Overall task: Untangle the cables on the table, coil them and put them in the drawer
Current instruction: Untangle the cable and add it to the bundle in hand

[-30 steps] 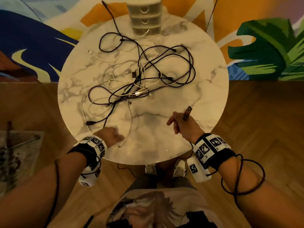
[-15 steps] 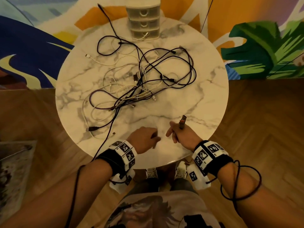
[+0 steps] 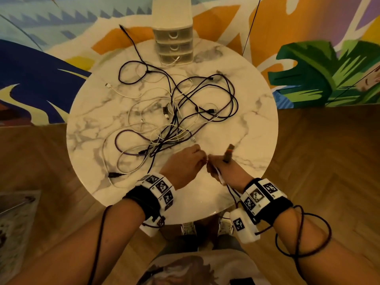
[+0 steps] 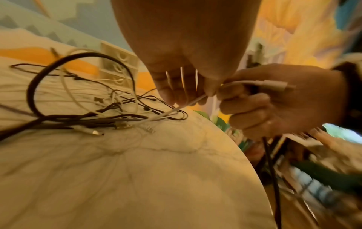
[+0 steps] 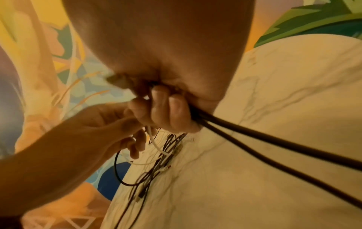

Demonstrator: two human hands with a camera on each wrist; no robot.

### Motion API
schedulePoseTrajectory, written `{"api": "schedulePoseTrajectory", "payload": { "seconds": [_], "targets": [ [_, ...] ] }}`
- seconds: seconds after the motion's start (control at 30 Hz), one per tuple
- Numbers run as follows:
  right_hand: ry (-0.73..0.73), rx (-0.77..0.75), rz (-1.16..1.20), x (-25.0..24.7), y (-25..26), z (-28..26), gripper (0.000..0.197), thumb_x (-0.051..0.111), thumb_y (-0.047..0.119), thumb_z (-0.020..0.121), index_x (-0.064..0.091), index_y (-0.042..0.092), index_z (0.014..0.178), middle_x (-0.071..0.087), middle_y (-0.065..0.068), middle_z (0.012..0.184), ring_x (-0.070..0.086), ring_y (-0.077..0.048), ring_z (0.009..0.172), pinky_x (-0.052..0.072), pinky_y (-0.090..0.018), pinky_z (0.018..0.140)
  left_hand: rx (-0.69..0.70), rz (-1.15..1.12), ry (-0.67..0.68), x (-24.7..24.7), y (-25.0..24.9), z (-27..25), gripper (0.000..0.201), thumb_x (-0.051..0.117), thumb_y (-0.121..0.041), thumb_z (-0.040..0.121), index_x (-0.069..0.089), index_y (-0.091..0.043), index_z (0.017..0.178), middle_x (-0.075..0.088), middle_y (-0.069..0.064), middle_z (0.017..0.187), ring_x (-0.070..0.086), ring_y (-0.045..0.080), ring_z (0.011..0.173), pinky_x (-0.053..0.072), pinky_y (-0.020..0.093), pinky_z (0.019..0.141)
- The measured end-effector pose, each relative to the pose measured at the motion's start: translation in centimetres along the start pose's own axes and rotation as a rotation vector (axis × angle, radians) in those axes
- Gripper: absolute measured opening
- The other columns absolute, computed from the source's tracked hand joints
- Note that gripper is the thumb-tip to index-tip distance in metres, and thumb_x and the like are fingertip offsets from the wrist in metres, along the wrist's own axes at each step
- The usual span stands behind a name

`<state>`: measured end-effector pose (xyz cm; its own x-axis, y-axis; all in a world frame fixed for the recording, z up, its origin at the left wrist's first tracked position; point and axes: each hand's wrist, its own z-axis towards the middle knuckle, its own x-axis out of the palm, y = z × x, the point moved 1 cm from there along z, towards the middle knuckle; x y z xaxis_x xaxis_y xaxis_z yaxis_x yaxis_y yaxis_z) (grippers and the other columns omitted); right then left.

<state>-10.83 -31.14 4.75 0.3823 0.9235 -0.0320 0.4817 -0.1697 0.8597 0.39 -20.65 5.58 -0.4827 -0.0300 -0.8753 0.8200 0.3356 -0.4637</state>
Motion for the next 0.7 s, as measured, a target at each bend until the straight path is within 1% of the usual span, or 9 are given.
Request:
{"api": "schedulePoseTrajectory", "payload": {
  "seconds": [0.07, 0.13, 0.2, 0.3, 0.4, 0.47, 0.53, 0.63, 0.7],
  "targets": [
    [-0.046, -0.016, 0.218, -0.7, 0.2, -0.2, 0.049, 0.030, 0.028, 0.102, 0.056, 0.006, 0.067, 0.042, -0.004, 0.045, 0.027, -0.011, 0.035, 0.019, -0.019, 0.039, -0.081, -0.131, -0.087, -0.3, 0.8, 1.0, 0.019, 0.049, -0.024, 0.096, 0.062, -0.010, 0.096, 0.055, 0.002, 0.099, 0.053, 0.016, 0.084, 0.043, 0.030, 0.073],
    [-0.080, -0.046, 0.335, -1.3, 0.2, -0.2, 0.043, 0.030, 0.025, 0.101, 0.060, 0.005, 0.078, 0.045, -0.007, 0.051, 0.025, -0.012, 0.038, 0.015, -0.020, 0.042, -0.171, -0.261, -0.131, -0.4, 1.2, 1.5, 0.017, 0.051, -0.022, 0.094, 0.061, -0.009, 0.089, 0.056, 0.002, 0.092, 0.050, 0.015, 0.078, 0.040, 0.029, 0.072],
    [-0.099, -0.087, 0.322, -1.5, 0.3, 0.0, 0.037, 0.033, 0.028, 0.100, 0.064, 0.008, 0.096, 0.052, -0.010, 0.065, 0.027, -0.012, 0.043, 0.014, -0.022, 0.044, -0.224, -0.317, -0.158, -0.5, 1.0, 1.9, 0.017, 0.051, -0.021, 0.094, 0.060, -0.009, 0.088, 0.056, 0.003, 0.089, 0.050, 0.016, 0.076, 0.038, 0.026, 0.070],
    [-0.111, -0.094, 0.306, -1.6, 0.7, 0.3, 0.041, 0.032, 0.040, 0.101, 0.060, 0.016, 0.119, 0.057, -0.004, 0.079, 0.029, -0.010, 0.049, 0.014, -0.023, 0.047, -0.306, -0.414, -0.288, -0.3, 0.9, 2.3, 0.016, 0.049, -0.018, 0.095, 0.060, -0.009, 0.087, 0.056, 0.002, 0.088, 0.050, 0.013, 0.076, 0.033, 0.016, 0.064],
    [-0.091, -0.102, 0.221, -1.1, 0.8, 0.5, 0.039, 0.029, 0.037, 0.102, 0.053, 0.024, 0.128, 0.055, -0.001, 0.085, 0.031, -0.008, 0.051, 0.020, -0.019, 0.044, -0.324, -0.412, -0.328, 0.0, 0.6, 2.3, 0.017, 0.048, -0.019, 0.095, 0.060, -0.010, 0.086, 0.057, 0.001, 0.087, 0.051, 0.013, 0.076, 0.036, 0.021, 0.067],
    [-0.090, -0.122, 0.100, -1.0, 1.1, 0.8, 0.036, 0.027, 0.036, 0.103, 0.051, 0.030, 0.129, 0.052, -0.001, 0.087, 0.033, -0.009, 0.055, 0.025, -0.017, 0.044, -0.228, -0.303, -0.284, 0.5, 0.0, 2.2, 0.015, 0.048, -0.019, 0.095, 0.059, -0.013, 0.087, 0.054, -0.002, 0.089, 0.051, 0.011, 0.075, 0.041, 0.024, 0.067],
    [-0.125, -0.136, 0.026, -1.2, 1.7, 1.2, 0.037, 0.027, 0.035, 0.103, 0.055, 0.030, 0.127, 0.050, -0.001, 0.084, 0.034, -0.010, 0.057, 0.028, -0.015, 0.045, -0.106, -0.217, -0.244, 0.8, -0.6, 1.8, 0.014, 0.048, -0.019, 0.094, 0.060, -0.016, 0.090, 0.053, -0.005, 0.093, 0.050, 0.010, 0.074, 0.046, 0.027, 0.064],
    [-0.140, -0.158, 0.059, -1.5, 2.4, 1.4, 0.036, 0.031, 0.028, 0.103, 0.067, 0.022, 0.107, 0.048, -0.001, 0.072, 0.035, -0.006, 0.050, 0.027, -0.014, 0.043, -0.002, -0.140, -0.210, 1.0, -0.3, 1.5, 0.015, 0.050, -0.024, 0.093, 0.064, -0.018, 0.096, 0.057, -0.004, 0.099, 0.052, 0.010, 0.078, 0.050, 0.030, 0.066],
    [-0.113, -0.157, 0.096, -1.6, 2.5, 1.5, 0.035, 0.033, 0.024, 0.103, 0.066, 0.020, 0.092, 0.049, -0.001, 0.067, 0.035, -0.003, 0.046, 0.025, -0.015, 0.042, 0.000, -0.101, -0.260, 0.4, -0.1, 1.7, 0.020, 0.050, -0.029, 0.093, 0.065, -0.016, 0.093, 0.056, -0.004, 0.095, 0.050, 0.009, 0.078, 0.049, 0.028, 0.067]
  ]
}}
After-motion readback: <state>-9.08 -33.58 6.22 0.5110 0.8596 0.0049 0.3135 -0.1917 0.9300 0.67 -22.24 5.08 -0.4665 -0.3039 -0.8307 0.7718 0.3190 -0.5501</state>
